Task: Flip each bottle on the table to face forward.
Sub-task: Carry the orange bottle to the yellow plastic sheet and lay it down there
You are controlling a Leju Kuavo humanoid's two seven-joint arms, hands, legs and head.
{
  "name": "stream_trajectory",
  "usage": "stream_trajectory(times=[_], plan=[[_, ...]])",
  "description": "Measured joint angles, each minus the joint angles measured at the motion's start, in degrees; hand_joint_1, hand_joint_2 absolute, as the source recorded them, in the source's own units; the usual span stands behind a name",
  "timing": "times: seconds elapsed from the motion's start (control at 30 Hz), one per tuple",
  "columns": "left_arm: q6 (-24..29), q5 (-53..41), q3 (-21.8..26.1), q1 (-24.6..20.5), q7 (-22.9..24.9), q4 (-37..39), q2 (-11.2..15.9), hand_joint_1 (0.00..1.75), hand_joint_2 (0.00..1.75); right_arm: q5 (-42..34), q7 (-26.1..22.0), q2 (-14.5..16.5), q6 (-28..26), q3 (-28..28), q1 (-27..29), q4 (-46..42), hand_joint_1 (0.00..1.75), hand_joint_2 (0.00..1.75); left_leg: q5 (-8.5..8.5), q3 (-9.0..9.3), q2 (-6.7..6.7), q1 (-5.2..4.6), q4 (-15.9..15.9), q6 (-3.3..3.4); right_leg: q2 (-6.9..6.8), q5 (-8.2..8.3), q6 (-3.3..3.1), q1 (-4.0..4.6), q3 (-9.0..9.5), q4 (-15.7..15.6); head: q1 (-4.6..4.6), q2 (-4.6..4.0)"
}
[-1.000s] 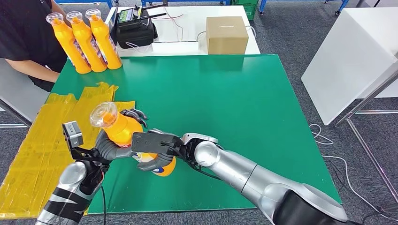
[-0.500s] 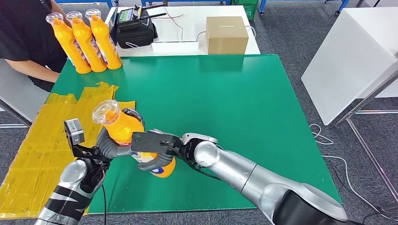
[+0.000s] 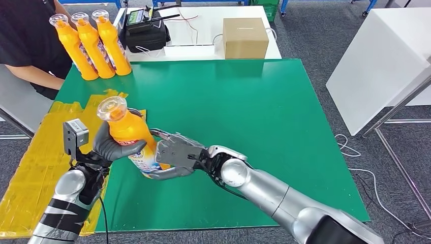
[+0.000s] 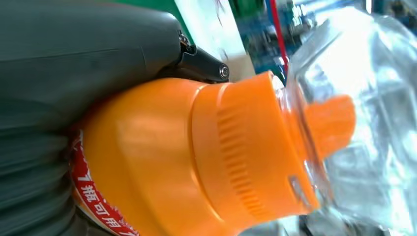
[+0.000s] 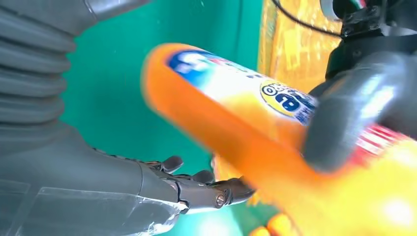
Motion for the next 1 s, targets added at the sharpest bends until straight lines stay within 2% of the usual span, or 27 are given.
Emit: stream_trajectory(times=[0.13,0.3,0.5,0.57,0.63,0.8,0.9,1.0], plan=[[2.3,-3.16,1.63,0.22,-0.02,-0.33,0.91,1.75,1.75,0.74,-0.23,-1.66,-0.32,-2.12,0.92,-2.71,0.0,0.0,0.0,0.0,-0.02,0.0,0.0,0.0,-0.02,0.0,0.0,0.01,0.0,0.0,-0.01,0.0],[8.4,-12.63,3.02,0.09,-0.06,-0.48,2.27,1.75,1.75,1.41,-0.26,-3.35,-0.73,-3.97,1.82,-5.38,0.0,0.0,0.0,0.0,0.01,0.0,0.0,0.0,0.0,0.0,0.0,0.01,-0.01,0.01,-0.01,0.0],[9.64,-14.67,3.98,-0.08,-0.06,-0.48,3.25,1.75,1.75,1.51,-0.26,-4.55,-0.85,-5.01,2.29,-7.06,0.0,0.0,0.0,0.0,0.01,0.0,0.0,0.0,0.0,0.0,0.0,0.01,-0.01,0.01,-0.01,0.0],[11.71,-18.18,4.08,-0.18,0.13,-0.46,3.41,1.75,1.75,1.6,-0.27,-4.78,-0.88,-5.17,2.34,-7.34,0.0,0.0,0.0,0.0,0.01,0.0,0.0,0.0,0.0,0.0,0.0,0.01,-0.01,0.0,0.0,0.0],[16.59,-26.89,4.01,-0.58,1.12,-0.3,3.97,1.75,1.75,1.8,-0.34,-4.99,-0.92,-5.39,2.41,-7.58,0.0,0.0,0.0,0.0,0.01,0.0,0.0,0.0,0.0,0.0,0.0,0.01,-0.02,0.0,0.0,0.0],[30.9,-56.33,2.99,-2.97,6.92,2.14,6.19,1.75,1.75,1.94,-0.62,-5.93,-0.92,-5.86,2.59,-8.62,0.0,0.0,0.01,0.01,0.0,0.0,0.0,0.0,0.0,0.0,0.0,0.01,-0.02,0.0,-0.01,0.0],[37.18,-67.8,1.97,-4.2,9.3,5.72,6.62,1.75,1.75,1.51,-0.68,-6.48,-0.78,-5.87,2.57,-9.62,0.0,0.0,0.01,0.01,0.01,0.0,0.0,0.0,0.0,0.0,0.0,0.01,-0.02,0.01,-0.01,0.0],[41.77,-74.7,0.8,-5.47,10.65,10.89,6.61,1.75,1.75,0.9,-0.67,-6.93,-0.47,-5.71,2.52,-10.71,0.0,0.0,0.01,0.01,0.01,0.0,0.0,0.0,0.0,0.0,0.0,0.0,-0.02,0.01,-0.01,0.0]])
